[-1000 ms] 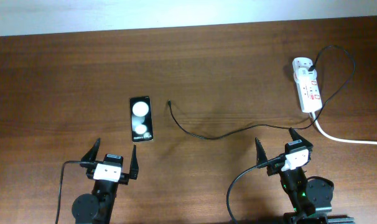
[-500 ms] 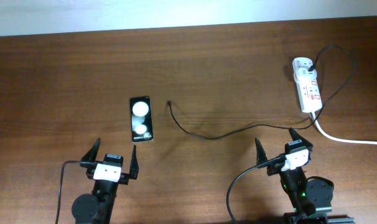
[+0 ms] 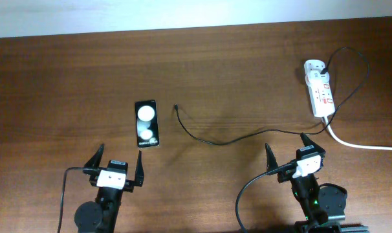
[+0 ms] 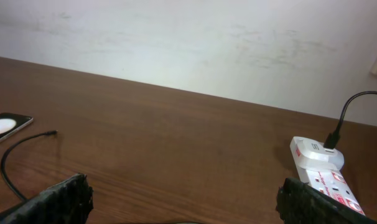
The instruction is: Plug charger to phone and switch on socket
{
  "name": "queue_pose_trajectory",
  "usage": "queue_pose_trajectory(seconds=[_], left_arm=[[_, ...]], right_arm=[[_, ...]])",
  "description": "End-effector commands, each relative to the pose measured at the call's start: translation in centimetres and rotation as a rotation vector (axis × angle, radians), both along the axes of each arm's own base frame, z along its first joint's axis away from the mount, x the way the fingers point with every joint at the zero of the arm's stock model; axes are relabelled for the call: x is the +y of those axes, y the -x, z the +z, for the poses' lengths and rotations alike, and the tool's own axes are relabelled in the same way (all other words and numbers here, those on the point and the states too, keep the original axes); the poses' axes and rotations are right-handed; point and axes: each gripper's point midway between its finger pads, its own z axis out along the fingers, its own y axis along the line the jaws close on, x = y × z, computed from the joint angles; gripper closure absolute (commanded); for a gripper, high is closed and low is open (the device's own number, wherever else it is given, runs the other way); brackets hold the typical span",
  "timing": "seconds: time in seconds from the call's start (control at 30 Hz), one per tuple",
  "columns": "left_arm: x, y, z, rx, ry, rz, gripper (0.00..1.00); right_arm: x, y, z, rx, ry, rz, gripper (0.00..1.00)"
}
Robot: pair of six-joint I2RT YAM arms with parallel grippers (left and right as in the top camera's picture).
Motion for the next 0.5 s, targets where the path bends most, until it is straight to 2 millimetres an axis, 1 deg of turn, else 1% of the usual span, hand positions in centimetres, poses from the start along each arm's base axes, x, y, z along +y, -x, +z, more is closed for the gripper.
queue_pose_trajectory(seconds=[0.0,0.17,0.47], left_arm=[[0.2,0.0,1.7,-0.007,0.010,0.011,0.01],[0.2,-0.5,2.8,0.031,0.009,0.011,0.01],[0.0,-2.8,6.0,0.107,0.008,0.004,0.01]], right_arm=[[0.2,0.1,-0.2,0.006,-0.010,0.009,0.01],[0.2,0.1,-0.2,0.006,-0.010,0.009,0.01],[0.2,0.1,-0.2,0.006,-0.010,0.009,0.01]])
